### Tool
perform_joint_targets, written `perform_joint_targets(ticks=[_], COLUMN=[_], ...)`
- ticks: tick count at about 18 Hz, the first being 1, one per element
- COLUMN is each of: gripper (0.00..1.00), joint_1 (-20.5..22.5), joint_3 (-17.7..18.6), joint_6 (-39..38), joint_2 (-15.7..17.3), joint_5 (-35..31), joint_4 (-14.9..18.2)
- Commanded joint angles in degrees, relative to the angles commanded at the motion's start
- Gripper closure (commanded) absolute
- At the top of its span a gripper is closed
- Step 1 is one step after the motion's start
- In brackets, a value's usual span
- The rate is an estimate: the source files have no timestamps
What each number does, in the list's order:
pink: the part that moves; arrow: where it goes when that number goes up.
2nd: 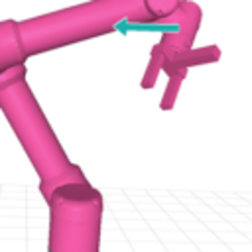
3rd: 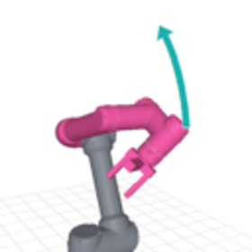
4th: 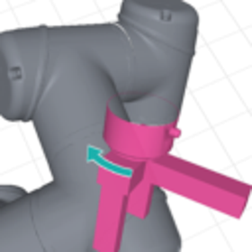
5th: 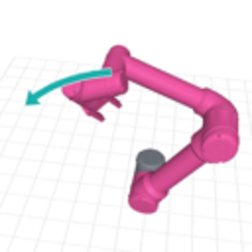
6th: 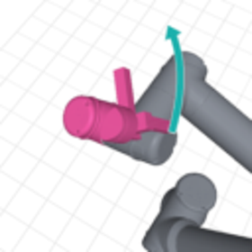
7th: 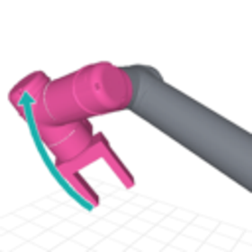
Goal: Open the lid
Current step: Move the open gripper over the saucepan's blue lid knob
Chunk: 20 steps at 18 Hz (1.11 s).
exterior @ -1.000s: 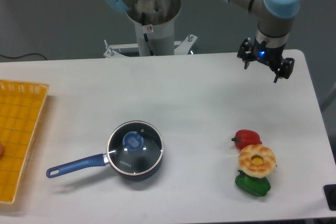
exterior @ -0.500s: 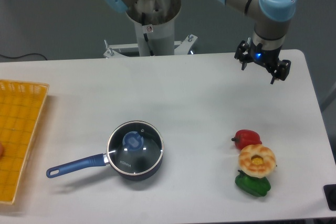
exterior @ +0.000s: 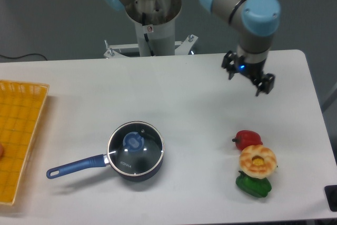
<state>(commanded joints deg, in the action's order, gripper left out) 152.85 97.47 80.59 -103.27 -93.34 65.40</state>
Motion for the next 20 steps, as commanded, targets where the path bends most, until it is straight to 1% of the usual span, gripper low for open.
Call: perform_joint_targets(ticks=[2,6,11,14,20], gripper=[0.0,0.0,0.0,0.0,0.0], joint_1=[-1.1,-4.7,-8.0,-10.4,-14.5], joint_3=[0.0,-0.1,-0.1,0.0,-0.9], joint_6=[0.1,0.1,-0.7,-3.3,-8.3], joint_2=[-0.1,-0.4,-0.8,-1.0,-2.8], joint_5=[0.4,0.7,3.1,3.1,2.8], joint_4=[0.0,0.2,0.3,0.2,0.1])
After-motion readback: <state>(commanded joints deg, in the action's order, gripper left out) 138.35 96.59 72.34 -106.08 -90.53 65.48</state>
